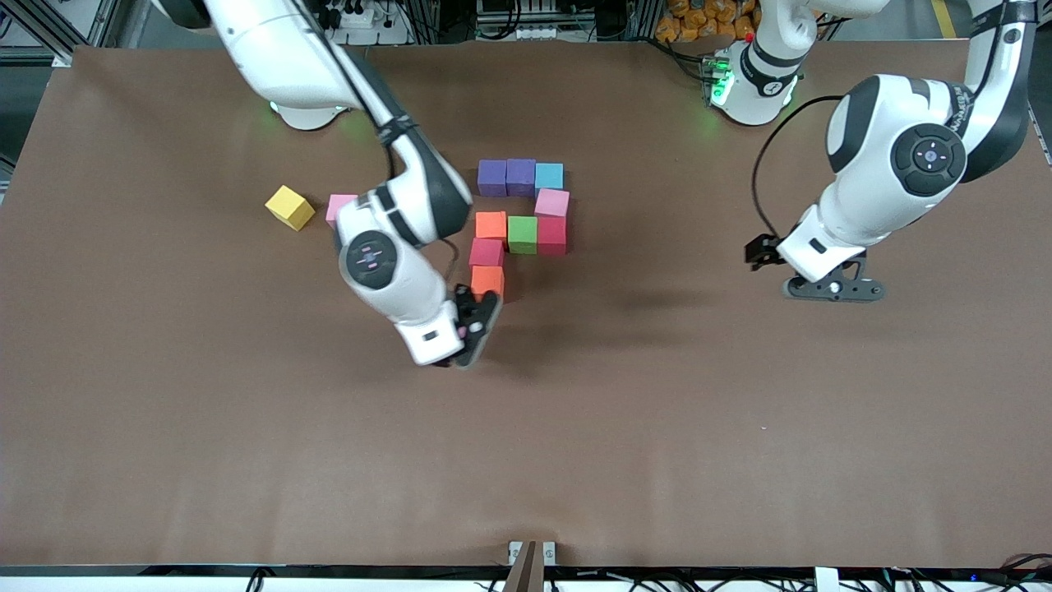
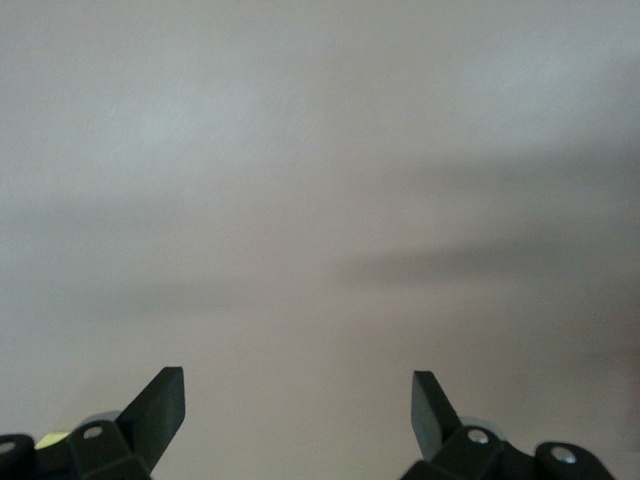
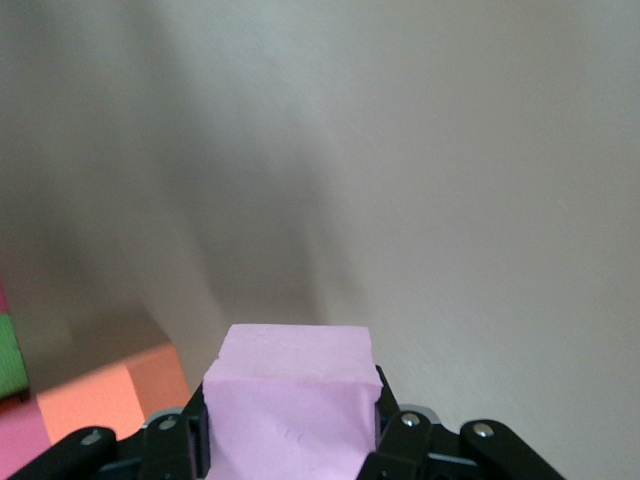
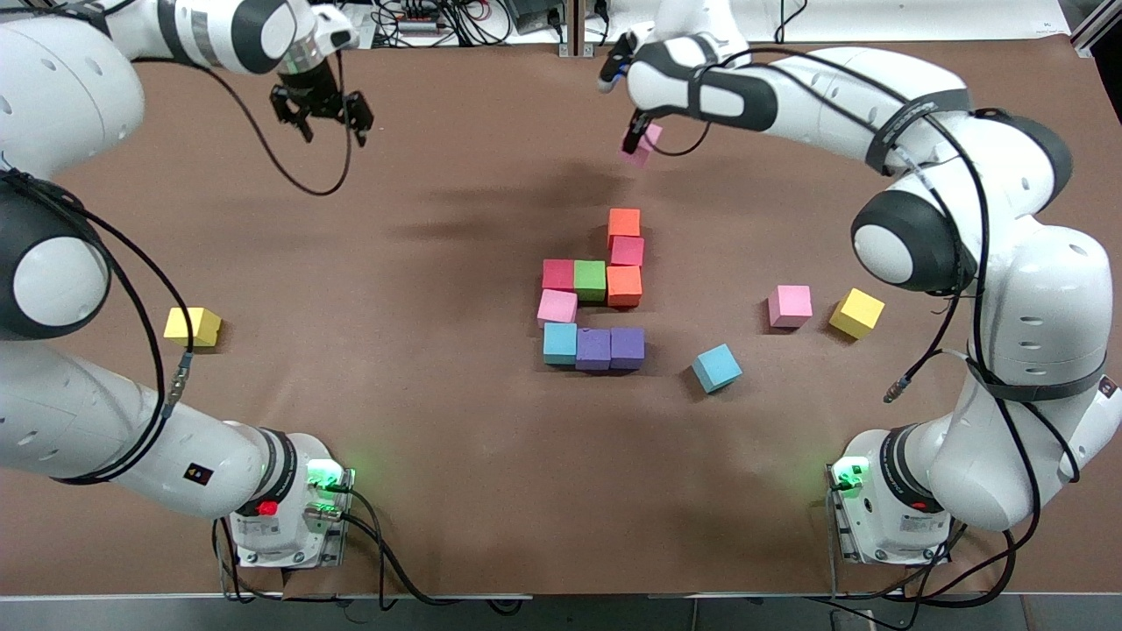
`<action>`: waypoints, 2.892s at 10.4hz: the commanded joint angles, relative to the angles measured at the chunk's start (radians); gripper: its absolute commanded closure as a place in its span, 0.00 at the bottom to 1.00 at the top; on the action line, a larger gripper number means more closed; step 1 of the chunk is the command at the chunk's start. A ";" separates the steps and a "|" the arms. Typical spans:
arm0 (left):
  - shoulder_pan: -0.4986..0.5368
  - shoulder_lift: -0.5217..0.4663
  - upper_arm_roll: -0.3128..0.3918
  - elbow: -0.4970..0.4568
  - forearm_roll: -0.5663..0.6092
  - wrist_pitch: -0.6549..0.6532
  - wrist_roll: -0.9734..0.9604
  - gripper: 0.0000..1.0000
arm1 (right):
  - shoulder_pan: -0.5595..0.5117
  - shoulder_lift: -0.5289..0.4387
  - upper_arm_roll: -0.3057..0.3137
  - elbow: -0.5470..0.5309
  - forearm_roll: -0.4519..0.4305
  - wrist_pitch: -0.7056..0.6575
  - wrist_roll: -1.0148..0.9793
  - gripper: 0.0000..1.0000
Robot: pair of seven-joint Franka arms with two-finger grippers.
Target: Form number 2 with 11 blocks
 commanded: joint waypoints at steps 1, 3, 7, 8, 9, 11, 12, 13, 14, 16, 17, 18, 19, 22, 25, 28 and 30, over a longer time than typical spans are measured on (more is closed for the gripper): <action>0.106 -0.094 -0.011 -0.166 0.063 0.068 0.060 0.00 | 0.083 0.027 0.008 0.035 0.003 0.048 -0.012 1.00; 0.183 -0.110 0.006 -0.237 0.062 0.080 0.102 0.00 | 0.152 0.027 0.008 0.013 -0.011 0.082 -0.029 1.00; 0.240 -0.091 0.220 -0.407 0.080 0.253 0.209 0.00 | 0.205 -0.013 0.006 -0.117 -0.027 0.083 -0.095 1.00; 0.240 -0.082 0.269 -0.418 0.122 0.260 0.217 0.00 | 0.206 -0.014 0.006 -0.128 -0.027 0.083 -0.097 1.00; 0.238 -0.080 0.315 -0.426 0.165 0.260 0.253 0.00 | 0.212 -0.013 0.006 -0.137 -0.028 0.088 -0.097 1.00; 0.238 -0.065 0.377 -0.443 0.178 0.260 0.394 0.00 | 0.226 -0.013 0.003 -0.192 -0.031 0.152 -0.097 1.00; 0.240 -0.056 0.395 -0.452 0.205 0.274 0.411 0.00 | 0.228 -0.013 0.002 -0.208 -0.033 0.165 -0.104 1.00; 0.240 -0.056 0.421 -0.473 0.219 0.306 0.415 0.00 | 0.225 -0.014 0.000 -0.212 -0.033 0.163 -0.126 1.00; 0.241 -0.044 0.431 -0.489 0.223 0.332 0.416 0.00 | 0.219 -0.020 0.000 -0.232 -0.034 0.163 -0.132 1.00; 0.255 -0.018 0.432 -0.494 0.223 0.343 0.421 0.00 | 0.217 -0.031 0.000 -0.249 -0.036 0.163 -0.132 1.00; 0.257 -0.013 0.432 -0.495 0.223 0.344 0.421 0.00 | 0.216 -0.031 -0.002 -0.249 -0.043 0.165 -0.132 1.00; 0.255 0.001 0.434 -0.495 0.223 0.344 0.421 0.00 | 0.214 -0.031 -0.002 -0.249 -0.050 0.166 -0.132 1.00; 0.257 0.008 0.434 -0.495 0.223 0.344 0.421 0.00 | 0.211 -0.031 -0.002 -0.249 -0.054 0.168 -0.132 1.00; 0.257 0.036 0.441 -0.495 0.223 0.344 0.424 0.00 | 0.209 -0.027 -0.002 -0.249 -0.056 0.185 -0.132 1.00; 0.257 0.071 0.463 -0.495 0.223 0.363 0.465 0.00 | 0.209 -0.023 -0.003 -0.251 -0.057 0.192 -0.132 1.00; 0.258 0.104 0.471 -0.495 0.223 0.363 0.487 0.00 | 0.208 -0.020 -0.011 -0.258 -0.073 0.208 -0.133 1.00; 0.258 0.120 0.477 -0.495 0.223 0.363 0.488 0.00 | 0.208 -0.020 -0.011 -0.258 -0.076 0.209 -0.133 1.00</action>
